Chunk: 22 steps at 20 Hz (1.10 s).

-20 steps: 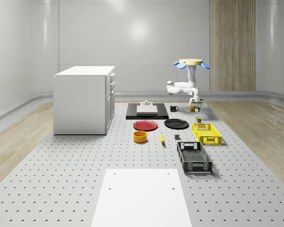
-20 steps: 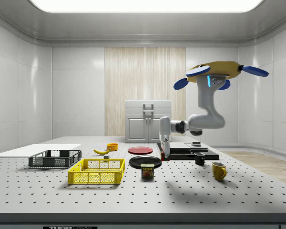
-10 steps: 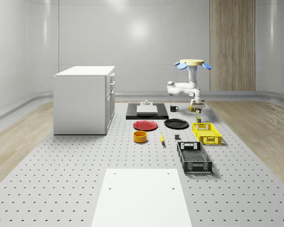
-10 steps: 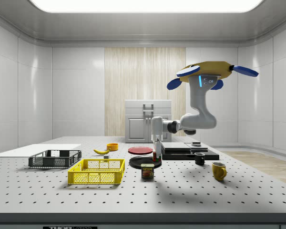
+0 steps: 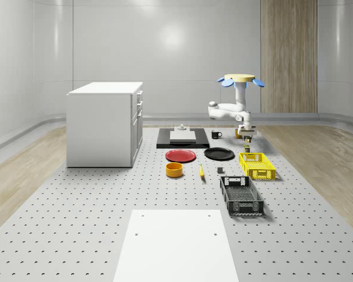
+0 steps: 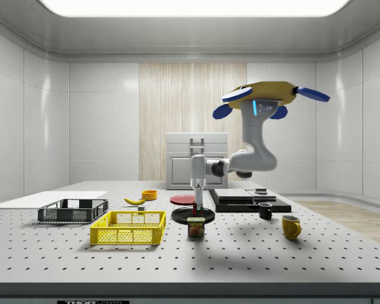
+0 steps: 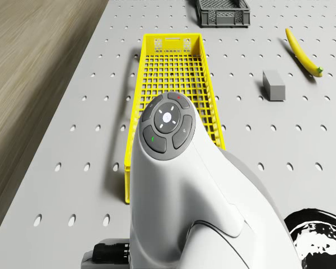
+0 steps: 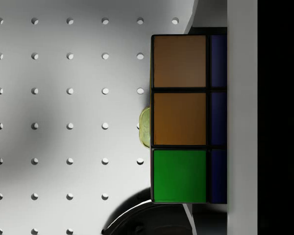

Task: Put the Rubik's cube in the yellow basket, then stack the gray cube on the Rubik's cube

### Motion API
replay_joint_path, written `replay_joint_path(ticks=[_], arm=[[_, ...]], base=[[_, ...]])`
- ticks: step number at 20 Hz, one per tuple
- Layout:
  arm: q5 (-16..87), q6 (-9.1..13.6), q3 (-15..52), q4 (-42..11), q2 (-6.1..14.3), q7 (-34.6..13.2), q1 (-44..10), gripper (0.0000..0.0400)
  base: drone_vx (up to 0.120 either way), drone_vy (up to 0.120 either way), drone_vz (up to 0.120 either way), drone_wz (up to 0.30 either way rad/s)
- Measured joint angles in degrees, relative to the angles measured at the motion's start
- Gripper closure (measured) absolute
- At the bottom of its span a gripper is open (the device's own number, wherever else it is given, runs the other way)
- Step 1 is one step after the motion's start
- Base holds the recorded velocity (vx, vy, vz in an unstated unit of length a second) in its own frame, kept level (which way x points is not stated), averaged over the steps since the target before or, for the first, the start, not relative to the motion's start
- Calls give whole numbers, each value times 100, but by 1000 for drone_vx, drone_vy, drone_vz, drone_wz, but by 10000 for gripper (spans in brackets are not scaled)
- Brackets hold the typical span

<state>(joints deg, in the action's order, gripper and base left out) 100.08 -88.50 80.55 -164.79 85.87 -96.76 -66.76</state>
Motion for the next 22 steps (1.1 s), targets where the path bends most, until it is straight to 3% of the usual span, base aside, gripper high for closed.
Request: replay_joint_path(ticks=[9, 15, 22], arm=[[-34, -80, 13, 3, 85, -12, -15, 75], [-54, -127, 20, 5, 136, -19, -24, 75], [-75, -177, 27, 6, 189, -26, -33, 75]], base=[[120, 0, 0, 0], [120, 0, -100, 0], [120, 0, -6, 0]])
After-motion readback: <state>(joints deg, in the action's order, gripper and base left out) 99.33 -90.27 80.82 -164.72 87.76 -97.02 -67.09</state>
